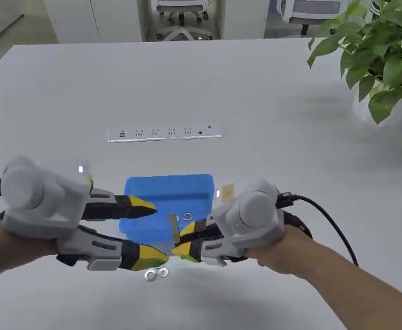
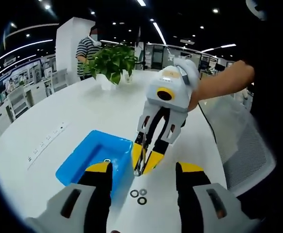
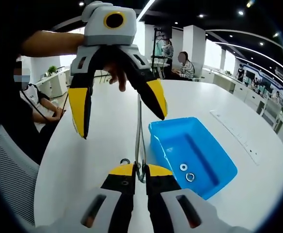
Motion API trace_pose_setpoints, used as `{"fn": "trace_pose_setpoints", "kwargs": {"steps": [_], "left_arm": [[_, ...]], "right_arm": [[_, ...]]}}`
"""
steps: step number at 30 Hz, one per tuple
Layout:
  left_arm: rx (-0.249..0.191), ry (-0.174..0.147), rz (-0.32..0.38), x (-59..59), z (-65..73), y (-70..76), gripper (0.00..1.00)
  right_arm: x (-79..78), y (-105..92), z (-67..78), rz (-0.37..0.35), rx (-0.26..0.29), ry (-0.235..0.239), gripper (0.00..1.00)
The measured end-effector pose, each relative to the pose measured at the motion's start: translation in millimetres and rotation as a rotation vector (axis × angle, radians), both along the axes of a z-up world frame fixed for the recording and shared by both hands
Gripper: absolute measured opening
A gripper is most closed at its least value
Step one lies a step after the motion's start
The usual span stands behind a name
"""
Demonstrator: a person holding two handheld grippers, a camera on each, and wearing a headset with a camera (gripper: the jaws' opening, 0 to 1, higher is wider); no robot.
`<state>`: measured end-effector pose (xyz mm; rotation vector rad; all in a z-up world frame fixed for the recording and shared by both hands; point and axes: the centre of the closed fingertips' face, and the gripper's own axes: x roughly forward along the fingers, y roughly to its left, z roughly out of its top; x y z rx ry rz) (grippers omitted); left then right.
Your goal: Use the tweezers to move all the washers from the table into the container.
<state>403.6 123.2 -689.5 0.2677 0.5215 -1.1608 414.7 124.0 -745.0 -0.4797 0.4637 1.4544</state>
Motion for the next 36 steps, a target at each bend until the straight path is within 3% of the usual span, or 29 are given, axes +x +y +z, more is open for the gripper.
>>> {"fn": "trace_pose_setpoints", "kwargs": {"steps": [6,9,26,36], "left_arm": [[-0.011,-0.002,0.035,-6.8,0.8,7.0,0.64],[-0.013,0.016,0.07,-8.6,-0.6,11.0,0.7],[-0.045,-0.002,0.166,-24.2,3.8,23.5,0.83],[-0.062,-0.013,0.227,-28.4,5.6,31.7,0.94]], "right_arm": [[4.2,0.7,11.6,-0.001,0.01,-0.018,0.09],[6.6,1.4,16.9,-0.003,0.019,-0.023,0.09],[27.0,9.9,48.4,0.008,0.062,-0.081,0.09],[37.2,17.2,50.6,0.03,0.077,-0.092,0.09]]}}
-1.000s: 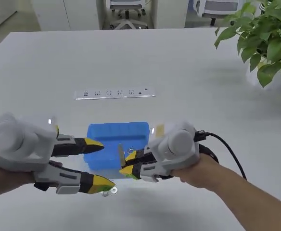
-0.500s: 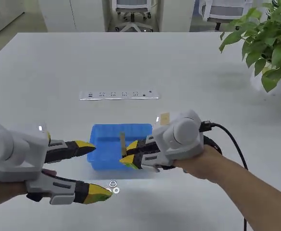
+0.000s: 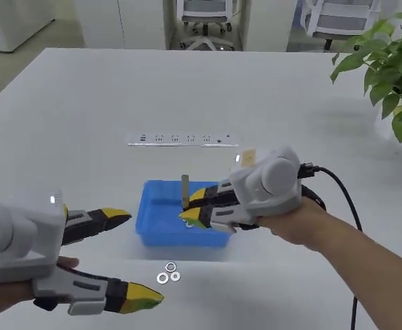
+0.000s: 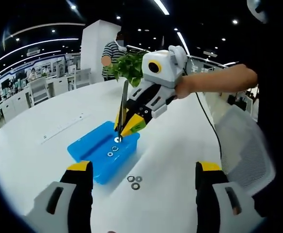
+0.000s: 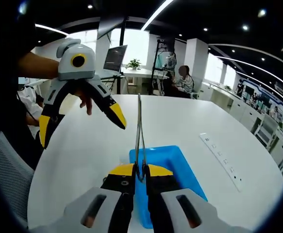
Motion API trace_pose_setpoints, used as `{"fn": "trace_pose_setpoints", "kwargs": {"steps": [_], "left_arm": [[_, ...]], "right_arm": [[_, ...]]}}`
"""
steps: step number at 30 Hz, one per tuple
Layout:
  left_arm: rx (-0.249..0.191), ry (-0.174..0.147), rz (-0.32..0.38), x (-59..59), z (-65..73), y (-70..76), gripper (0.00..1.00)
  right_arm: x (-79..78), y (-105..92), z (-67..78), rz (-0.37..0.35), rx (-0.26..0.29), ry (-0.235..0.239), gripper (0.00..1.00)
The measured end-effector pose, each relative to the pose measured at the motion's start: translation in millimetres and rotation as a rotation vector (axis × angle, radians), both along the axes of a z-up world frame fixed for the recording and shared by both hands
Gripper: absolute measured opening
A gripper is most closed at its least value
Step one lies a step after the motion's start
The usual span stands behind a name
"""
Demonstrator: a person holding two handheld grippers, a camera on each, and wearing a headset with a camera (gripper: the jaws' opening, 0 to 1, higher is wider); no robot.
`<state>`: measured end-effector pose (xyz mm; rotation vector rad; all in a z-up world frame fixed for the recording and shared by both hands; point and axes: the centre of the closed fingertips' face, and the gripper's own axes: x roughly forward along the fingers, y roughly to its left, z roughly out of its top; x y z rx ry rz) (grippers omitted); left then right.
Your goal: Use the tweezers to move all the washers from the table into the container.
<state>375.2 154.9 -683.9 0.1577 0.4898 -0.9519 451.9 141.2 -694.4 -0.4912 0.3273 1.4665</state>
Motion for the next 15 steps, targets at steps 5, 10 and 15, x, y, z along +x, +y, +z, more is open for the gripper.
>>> {"fn": "trace_pose_setpoints", "kwargs": {"steps": [5,10,15], "left_arm": [[0.005,0.006,0.025,-3.3,-0.7,2.4,0.99],[0.003,0.01,0.043,-4.0,-0.7,3.6,0.99],[-0.004,0.002,0.054,-0.9,1.3,2.6,0.99]], "right_arm": [[5.6,2.7,-1.6,0.008,0.006,-0.001,0.09],[12.3,5.6,-3.2,0.015,0.015,-0.005,0.09],[17.4,9.0,-6.0,0.02,0.022,-0.003,0.09]]}}
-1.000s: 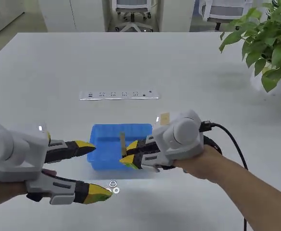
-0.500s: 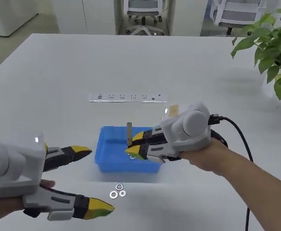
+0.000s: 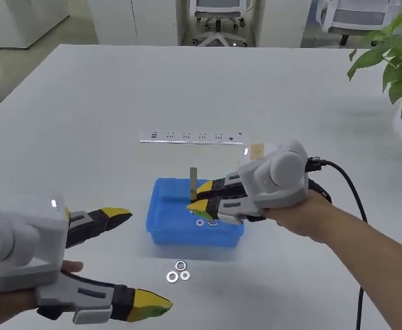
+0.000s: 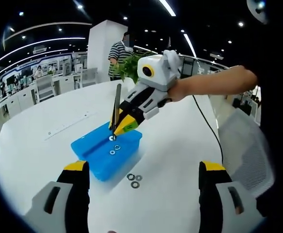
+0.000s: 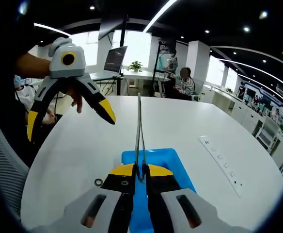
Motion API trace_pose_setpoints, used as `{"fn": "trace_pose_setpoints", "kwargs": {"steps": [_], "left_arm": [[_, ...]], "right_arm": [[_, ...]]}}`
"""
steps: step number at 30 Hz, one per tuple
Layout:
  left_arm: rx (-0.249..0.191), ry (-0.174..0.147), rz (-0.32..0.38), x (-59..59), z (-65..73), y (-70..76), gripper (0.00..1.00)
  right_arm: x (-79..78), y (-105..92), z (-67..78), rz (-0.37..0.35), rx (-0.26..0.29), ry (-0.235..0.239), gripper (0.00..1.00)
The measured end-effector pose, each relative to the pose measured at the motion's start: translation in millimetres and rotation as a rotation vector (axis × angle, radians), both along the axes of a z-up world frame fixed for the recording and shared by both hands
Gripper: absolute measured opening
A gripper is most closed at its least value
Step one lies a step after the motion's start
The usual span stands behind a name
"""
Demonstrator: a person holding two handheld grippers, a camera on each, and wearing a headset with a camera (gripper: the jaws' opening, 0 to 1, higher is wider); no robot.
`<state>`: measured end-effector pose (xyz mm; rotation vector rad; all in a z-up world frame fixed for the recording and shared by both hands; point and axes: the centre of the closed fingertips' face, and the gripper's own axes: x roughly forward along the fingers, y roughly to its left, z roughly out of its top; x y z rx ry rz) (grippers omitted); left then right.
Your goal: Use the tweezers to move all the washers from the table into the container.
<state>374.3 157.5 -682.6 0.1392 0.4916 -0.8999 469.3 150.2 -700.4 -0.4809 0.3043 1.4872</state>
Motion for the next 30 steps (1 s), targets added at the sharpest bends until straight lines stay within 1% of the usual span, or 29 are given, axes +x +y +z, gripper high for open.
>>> {"fn": "trace_pose_setpoints", "kwargs": {"steps": [5,14,15,18,23,30], "left_arm": [[0.0,-0.01,0.002,4.3,1.0,-0.7,0.99],[-0.001,-0.011,0.002,16.1,2.1,-2.1,0.99],[0.001,-0.017,0.003,18.4,3.0,-3.5,0.99],[-0.003,-0.017,0.001,24.3,3.4,-4.1,0.98],[0.004,-0.028,-0.013,35.1,4.7,-4.1,0.91],[0.022,-0.05,-0.028,55.1,5.6,-1.6,0.77]], "right_arm": [[4.7,3.6,-6.6,0.011,0.0,0.005,0.09],[9.9,9.7,-17.9,0.038,-0.004,0.012,0.09],[10.4,10.0,-18.9,0.039,-0.005,0.012,0.09],[10.6,10.3,-22.6,0.046,-0.008,0.014,0.09],[11.4,10.7,-28.4,0.056,-0.013,0.022,0.09],[10.5,13.0,-33.1,0.072,-0.021,0.025,0.09]]}}
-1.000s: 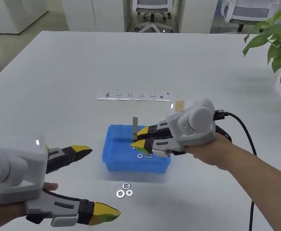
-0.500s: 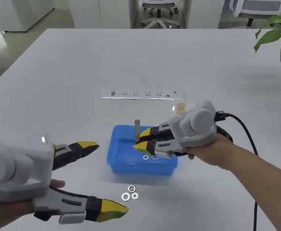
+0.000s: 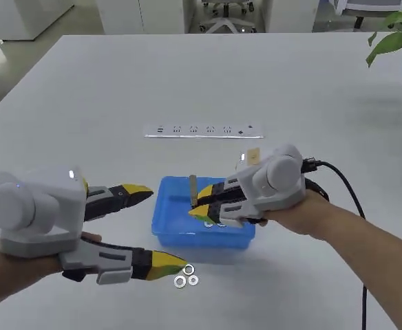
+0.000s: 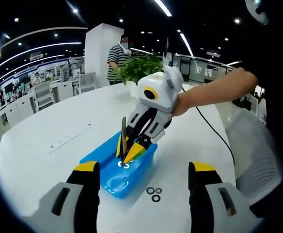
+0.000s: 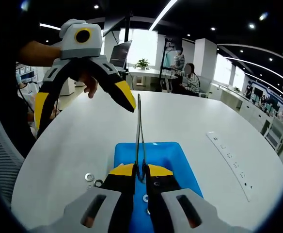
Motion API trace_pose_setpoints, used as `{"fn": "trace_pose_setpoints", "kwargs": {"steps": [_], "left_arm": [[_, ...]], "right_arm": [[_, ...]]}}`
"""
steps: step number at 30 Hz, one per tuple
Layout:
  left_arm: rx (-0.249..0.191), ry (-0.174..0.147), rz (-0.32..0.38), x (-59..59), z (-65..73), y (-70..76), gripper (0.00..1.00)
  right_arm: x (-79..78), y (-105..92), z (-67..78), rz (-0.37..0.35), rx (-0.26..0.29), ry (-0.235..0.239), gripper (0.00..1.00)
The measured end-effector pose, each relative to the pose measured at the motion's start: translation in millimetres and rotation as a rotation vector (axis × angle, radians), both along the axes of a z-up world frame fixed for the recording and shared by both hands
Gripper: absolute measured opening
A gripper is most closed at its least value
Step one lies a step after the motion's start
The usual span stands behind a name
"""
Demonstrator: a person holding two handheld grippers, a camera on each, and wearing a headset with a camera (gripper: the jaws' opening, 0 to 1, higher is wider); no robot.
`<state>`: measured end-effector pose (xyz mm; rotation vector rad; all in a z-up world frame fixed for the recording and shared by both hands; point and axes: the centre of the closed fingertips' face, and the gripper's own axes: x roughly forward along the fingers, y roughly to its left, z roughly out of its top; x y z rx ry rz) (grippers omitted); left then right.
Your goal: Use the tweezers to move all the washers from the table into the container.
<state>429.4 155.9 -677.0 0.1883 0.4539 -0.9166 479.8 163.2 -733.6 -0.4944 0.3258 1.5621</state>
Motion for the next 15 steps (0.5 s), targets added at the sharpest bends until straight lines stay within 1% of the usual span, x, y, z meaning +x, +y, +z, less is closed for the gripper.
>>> {"fn": "trace_pose_setpoints", "kwargs": {"steps": [1,3,5,7,9,10,11,13,15], "left_arm": [[0.005,-0.002,-0.002,1.8,-0.5,0.4,0.75],[0.02,-0.018,-0.003,6.5,-0.8,1.6,0.67],[0.02,-0.025,-0.002,11.6,-0.6,1.5,0.61],[0.025,-0.044,-0.006,17.0,0.1,0.9,0.54],[0.032,-0.051,-0.01,22.4,-0.8,-0.1,0.48],[0.047,-0.061,-0.019,25.6,-1.5,-0.4,0.45],[0.051,-0.066,-0.027,27.3,-1.5,-1.1,0.41],[0.051,-0.072,-0.033,32.7,-0.7,-2.5,0.36],[0.053,-0.084,-0.042,37.9,0.2,-4.1,0.3]], "right_arm": [[-0.2,0.2,-0.5,0.002,0.0,0.0,0.09],[-0.2,0.3,-2.0,0.005,-0.002,0.001,0.09],[0.5,-0.2,-4.2,0.007,-0.004,0.003,0.09],[1.2,-1.0,-6.2,0.009,-0.008,0.002,0.09],[2.1,-1.8,-7.5,0.011,-0.009,0.002,0.09],[2.7,-2.1,-8.4,0.012,-0.011,0.003,0.09],[2.8,-2.2,-9.1,0.013,-0.012,0.006,0.09],[2.7,-2.3,-10.6,0.017,-0.014,0.009,0.09],[3.0,-2.6,-12.9,0.021,-0.018,0.01,0.09]]}}
